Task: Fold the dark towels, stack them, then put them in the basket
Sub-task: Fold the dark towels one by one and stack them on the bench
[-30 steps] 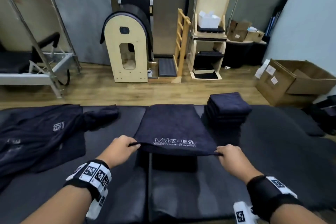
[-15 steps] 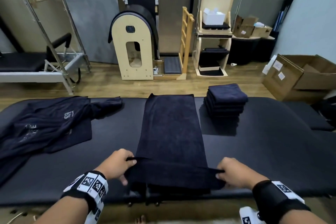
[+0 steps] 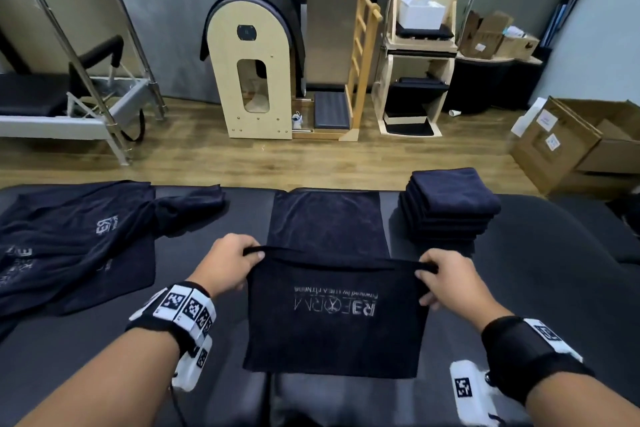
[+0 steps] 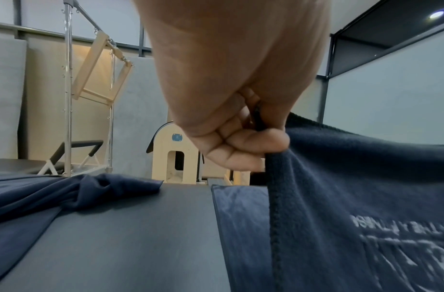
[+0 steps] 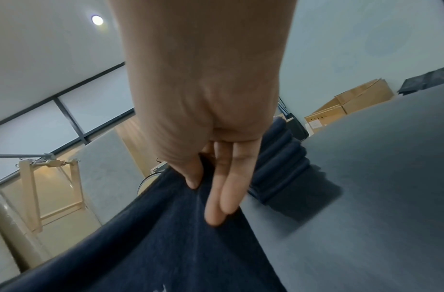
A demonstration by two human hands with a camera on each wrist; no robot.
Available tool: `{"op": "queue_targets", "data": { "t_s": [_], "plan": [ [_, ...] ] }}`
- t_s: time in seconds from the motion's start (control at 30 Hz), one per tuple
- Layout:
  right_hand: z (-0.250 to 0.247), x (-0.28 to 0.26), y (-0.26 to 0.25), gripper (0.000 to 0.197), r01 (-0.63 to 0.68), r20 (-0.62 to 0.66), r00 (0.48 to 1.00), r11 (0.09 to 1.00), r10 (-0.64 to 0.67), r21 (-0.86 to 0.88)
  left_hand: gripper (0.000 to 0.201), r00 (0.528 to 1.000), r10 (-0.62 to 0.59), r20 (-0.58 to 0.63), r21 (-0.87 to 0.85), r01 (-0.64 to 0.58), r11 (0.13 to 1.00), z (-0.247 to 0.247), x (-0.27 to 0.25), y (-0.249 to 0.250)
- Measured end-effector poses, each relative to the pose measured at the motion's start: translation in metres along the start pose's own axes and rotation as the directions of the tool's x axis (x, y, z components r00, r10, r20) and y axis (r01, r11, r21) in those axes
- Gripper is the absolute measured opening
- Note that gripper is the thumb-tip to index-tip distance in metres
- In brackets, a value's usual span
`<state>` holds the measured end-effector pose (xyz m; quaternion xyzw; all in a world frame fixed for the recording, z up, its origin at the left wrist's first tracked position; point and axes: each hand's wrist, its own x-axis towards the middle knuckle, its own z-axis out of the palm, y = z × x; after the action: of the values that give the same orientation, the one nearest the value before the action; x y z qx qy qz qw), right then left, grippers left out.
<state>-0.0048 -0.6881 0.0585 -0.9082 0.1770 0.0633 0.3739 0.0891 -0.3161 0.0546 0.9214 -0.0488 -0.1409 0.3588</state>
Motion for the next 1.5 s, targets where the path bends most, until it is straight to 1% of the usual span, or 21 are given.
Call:
{"op": "queue_targets", "data": {
  "t_s": [0.07,0.13,0.27,0.33,0.4,0.53,0.67,0.77,0.87,0.9,0.97,1.03,1.13,1.2,1.23,1.27,1.33,1.4,1.47,1.5],
  "plan": [
    [-0.002,0.035,-0.015,0.011,-0.032,0.002,0.999,0.998,0.032,0.052,0.013,1.0,0.008,-0.02,-0.035,-0.009,0.999,-0.008,0.039,0.002],
    [-0.003,0.073,-0.027,0.011,-0.051,-0.017,0.998,0.997,0.052,0.066,0.012,1.0,0.015,-0.023,-0.043,-0.016,0.999,-0.015,0.078,0.004],
    [-0.001,0.145,-0.047,0.012,-0.059,-0.083,0.995,0.998,0.061,0.022,0.013,1.0,0.007,-0.011,-0.002,-0.007,1.0,-0.027,0.158,0.003],
    [0.002,0.174,-0.054,0.012,-0.067,-0.086,0.994,0.998,0.068,0.009,0.015,1.0,0.011,0.012,0.048,-0.012,0.999,-0.026,0.19,-0.002],
    [0.008,0.207,-0.054,0.012,-0.076,-0.073,0.995,0.997,0.073,-0.034,0.016,1.0,0.014,0.022,0.087,-0.016,0.996,-0.022,0.223,-0.01],
    [0.022,0.266,-0.044,0.011,-0.078,-0.065,0.995,0.994,0.073,-0.081,0.018,0.999,-0.037,0.021,0.104,0.035,0.994,-0.009,0.277,-0.026],
    [0.035,0.311,-0.029,0.009,-0.103,-0.089,0.991,0.991,0.096,-0.08,0.015,0.998,-0.06,0.031,0.151,0.054,0.987,0.006,0.311,-0.039],
    [0.047,0.337,-0.013,0.011,-0.107,-0.085,0.992,0.987,0.097,-0.116,0.011,0.994,-0.076,0.082,0.175,0.061,0.983,0.019,0.338,-0.048],
    [0.06,0.356,-0.002,0.016,-0.115,-0.088,0.991,0.985,0.104,-0.127,0.008,0.988,-0.051,0.148,0.194,0.021,0.981,0.031,0.355,-0.052],
    [0.063,0.361,0.0,0.019,-0.105,-0.088,0.992,0.984,0.093,-0.142,0.01,0.987,-0.03,0.159,0.208,-0.004,0.978,0.035,0.359,-0.053],
    [0.071,0.369,0.005,0.023,-0.059,-0.056,0.997,0.981,0.049,-0.186,0.017,0.98,0.004,0.2,0.24,-0.054,0.969,0.044,0.363,-0.055],
    [0.077,0.376,0.007,0.028,-0.013,-0.007,1.0,0.976,0.011,-0.218,0.016,0.976,0.019,0.216,0.268,-0.078,0.96,0.05,0.366,-0.057],
    [0.079,0.382,0.002,0.028,0.025,0.057,0.998,0.956,-0.008,-0.294,0.01,0.983,-0.003,0.183,0.291,-0.051,0.955,0.052,0.373,-0.062],
    [0.078,0.384,0.0,0.017,0.048,0.096,0.995,0.93,-0.014,-0.364,0.009,0.983,-0.013,0.182,0.283,-0.04,0.958,0.052,0.375,-0.06],
    [0.076,0.384,-0.001,0.01,0.055,0.095,0.995,0.92,-0.019,-0.387,0.008,0.985,-0.019,0.174,0.268,-0.029,0.963,0.051,0.377,-0.06],
    [0.075,0.384,0.0,0.007,0.042,0.082,0.997,0.919,-0.011,-0.391,0.007,0.986,-0.03,0.163,0.253,-0.012,0.967,0.05,0.378,-0.059],
    [0.075,0.384,0.004,0.009,0.007,0.056,0.998,0.94,0.013,-0.34,0.009,0.99,-0.051,0.13,0.224,0.021,0.974,0.048,0.378,-0.056],
    [0.074,0.381,0.006,0.018,-0.039,0.016,0.999,0.958,0.046,-0.286,0.006,0.993,-0.066,0.098,0.186,0.047,0.981,0.045,0.376,-0.054],
    [0.068,0.375,0.004,0.026,-0.072,-0.02,0.997,0.965,0.07,-0.254,0.011,0.995,-0.076,0.059,0.132,0.068,0.989,0.04,0.371,-0.052],
    [0.065,0.372,0.003,0.026,-0.072,-0.031,0.997,0.967,0.066,-0.244,0.013,0.997,-0.071,0.044,0.097,0.066,0.993,0.036,0.368,-0.05]
  ]
}}
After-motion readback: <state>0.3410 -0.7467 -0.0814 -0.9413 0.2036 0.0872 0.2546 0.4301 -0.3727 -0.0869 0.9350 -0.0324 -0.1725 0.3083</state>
